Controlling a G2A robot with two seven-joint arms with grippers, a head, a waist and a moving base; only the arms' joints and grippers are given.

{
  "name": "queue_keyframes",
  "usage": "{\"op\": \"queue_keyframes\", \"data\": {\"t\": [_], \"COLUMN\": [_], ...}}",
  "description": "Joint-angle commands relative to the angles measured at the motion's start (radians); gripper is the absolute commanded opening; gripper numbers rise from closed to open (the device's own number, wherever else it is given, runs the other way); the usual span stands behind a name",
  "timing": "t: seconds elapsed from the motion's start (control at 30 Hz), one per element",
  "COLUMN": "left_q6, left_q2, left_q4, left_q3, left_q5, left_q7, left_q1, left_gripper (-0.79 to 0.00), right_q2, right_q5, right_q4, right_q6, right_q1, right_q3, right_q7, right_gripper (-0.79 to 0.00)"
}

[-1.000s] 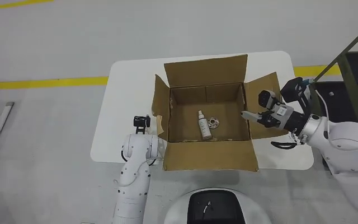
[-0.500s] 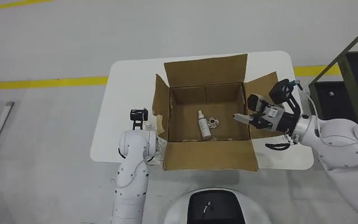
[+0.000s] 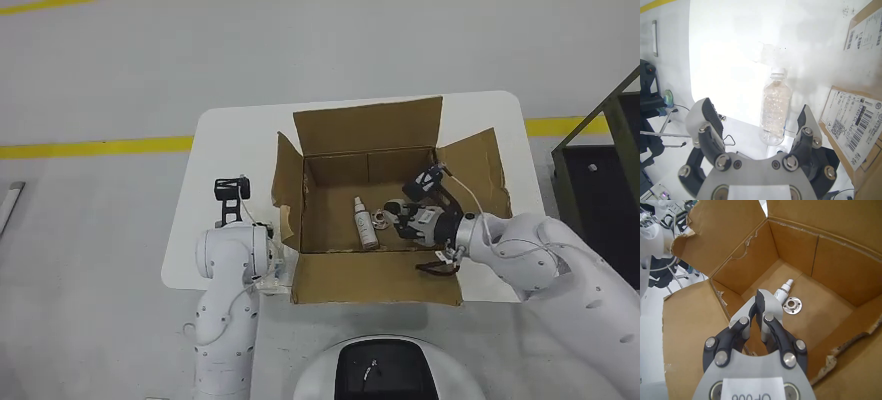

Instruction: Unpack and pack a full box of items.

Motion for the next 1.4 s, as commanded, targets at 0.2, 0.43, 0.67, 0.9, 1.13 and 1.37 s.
{"op": "queue_keyframes", "data": {"t": [0.2, 0.43, 0.67, 0.9, 1.13, 1.37], "left_q6": [0.007, 0.007, 0.007, 0.017, -0.008, -0.063], "left_q2": [-0.001, -0.001, -0.001, 0.000, 0.002, -0.001], "left_q4": [-0.001, -0.001, -0.001, -0.034, -0.160, -0.218], "left_q3": [-0.004, -0.004, -0.004, -0.031, -0.098, -0.117], "left_q5": [0.005, 0.005, 0.005, -0.005, -0.059, -0.245], "left_q7": [0.000, 0.000, 0.000, 0.058, 0.010, -0.033], "left_q1": [-0.004, -0.004, -0.004, 0.008, -0.053, -0.146], "left_gripper": [0.000, 0.000, 0.000, 0.000, 0.000, 0.000], "right_q2": [-0.001, -0.003, -0.046, -0.114, -0.145, -0.154], "right_q5": [0.005, -0.041, -0.143, -0.152, -0.143, -0.155], "right_q4": [0.003, -0.020, 0.017, 0.140, 0.209, 0.220], "right_q6": [-0.001, 0.036, 0.318, 0.459, 0.472, 0.474], "right_q1": [0.000, 0.001, 0.161, 0.333, 0.361, 0.338], "right_q3": [-0.002, -0.005, -0.127, -0.285, -0.327, -0.324], "right_q7": [-0.005, -0.008, 0.059, 0.100, 0.084, 0.090], "right_gripper": [-0.785, -0.785, -0.785, -0.785, -0.785, -0.785]}}
